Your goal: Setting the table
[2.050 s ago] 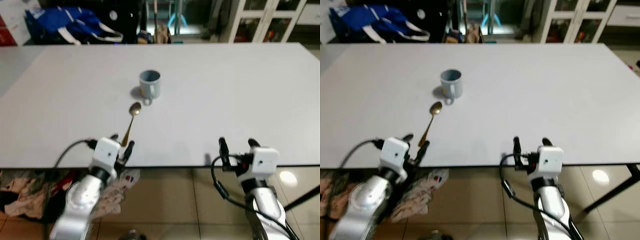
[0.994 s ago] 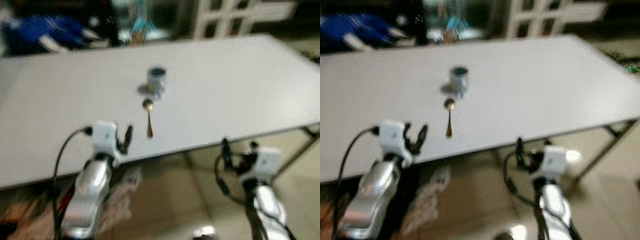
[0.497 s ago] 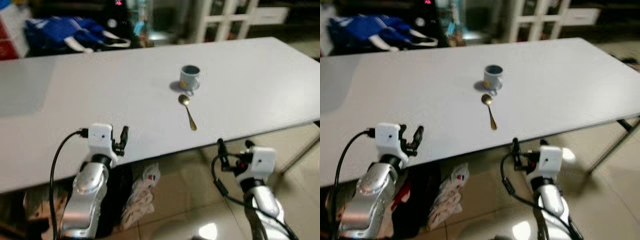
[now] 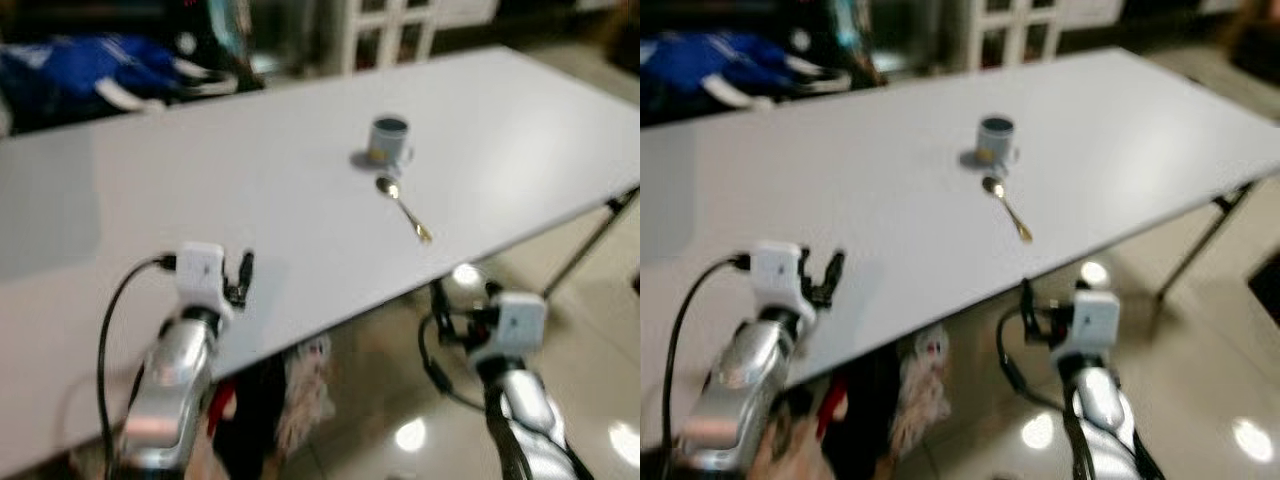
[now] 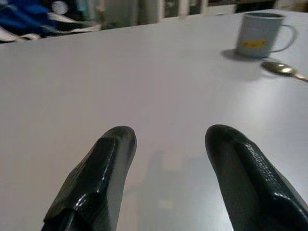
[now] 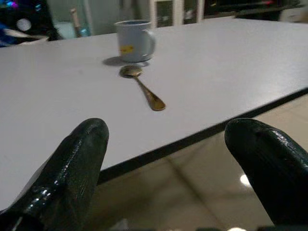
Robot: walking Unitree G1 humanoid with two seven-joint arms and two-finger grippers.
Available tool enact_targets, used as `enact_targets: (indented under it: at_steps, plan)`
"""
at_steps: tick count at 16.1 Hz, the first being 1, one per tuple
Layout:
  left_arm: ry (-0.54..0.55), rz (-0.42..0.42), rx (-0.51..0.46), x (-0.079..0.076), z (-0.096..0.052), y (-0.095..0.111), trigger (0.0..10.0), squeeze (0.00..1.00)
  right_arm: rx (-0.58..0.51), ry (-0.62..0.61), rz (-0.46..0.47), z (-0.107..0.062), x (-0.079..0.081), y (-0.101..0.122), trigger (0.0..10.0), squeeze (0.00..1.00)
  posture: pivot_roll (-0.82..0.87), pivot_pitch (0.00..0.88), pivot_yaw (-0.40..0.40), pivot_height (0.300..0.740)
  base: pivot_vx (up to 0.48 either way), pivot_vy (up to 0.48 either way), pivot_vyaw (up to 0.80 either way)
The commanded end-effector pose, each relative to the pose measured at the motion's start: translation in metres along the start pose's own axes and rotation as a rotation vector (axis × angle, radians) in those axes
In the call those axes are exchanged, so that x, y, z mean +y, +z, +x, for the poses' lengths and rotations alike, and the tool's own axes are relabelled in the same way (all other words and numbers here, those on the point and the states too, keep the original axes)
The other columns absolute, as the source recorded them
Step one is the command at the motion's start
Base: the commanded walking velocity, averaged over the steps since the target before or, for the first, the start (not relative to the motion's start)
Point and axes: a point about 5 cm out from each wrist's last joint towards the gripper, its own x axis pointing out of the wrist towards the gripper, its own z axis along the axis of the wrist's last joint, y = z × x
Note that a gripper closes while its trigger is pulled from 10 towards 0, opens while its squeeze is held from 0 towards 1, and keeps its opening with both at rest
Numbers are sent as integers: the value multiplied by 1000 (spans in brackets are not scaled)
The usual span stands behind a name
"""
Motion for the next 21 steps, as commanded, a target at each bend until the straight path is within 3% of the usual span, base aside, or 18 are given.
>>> enact_targets:
  at_steps: [1,16,18,21]
  plan:
    - [-26,4,7,-6,0,-1,10000,0,2,-14,-13,-1,-3,0,10000,0,-103,0,24,727,0,461,0]
    - [-85,26,-26,-15,-3,5,10000,0,25,26,-27,-5,3,-3,10000,0,-98,0,22,727,0,461,557]
    - [-131,76,-56,-20,-6,10,10000,0,23,29,-24,-6,2,-3,10000,0,-95,0,22,727,0,0,0]
    - [-138,65,-45,-19,-6,9,10000,0,29,30,-27,-7,2,-5,10000,0,-92,0,21,727,0,0,0]
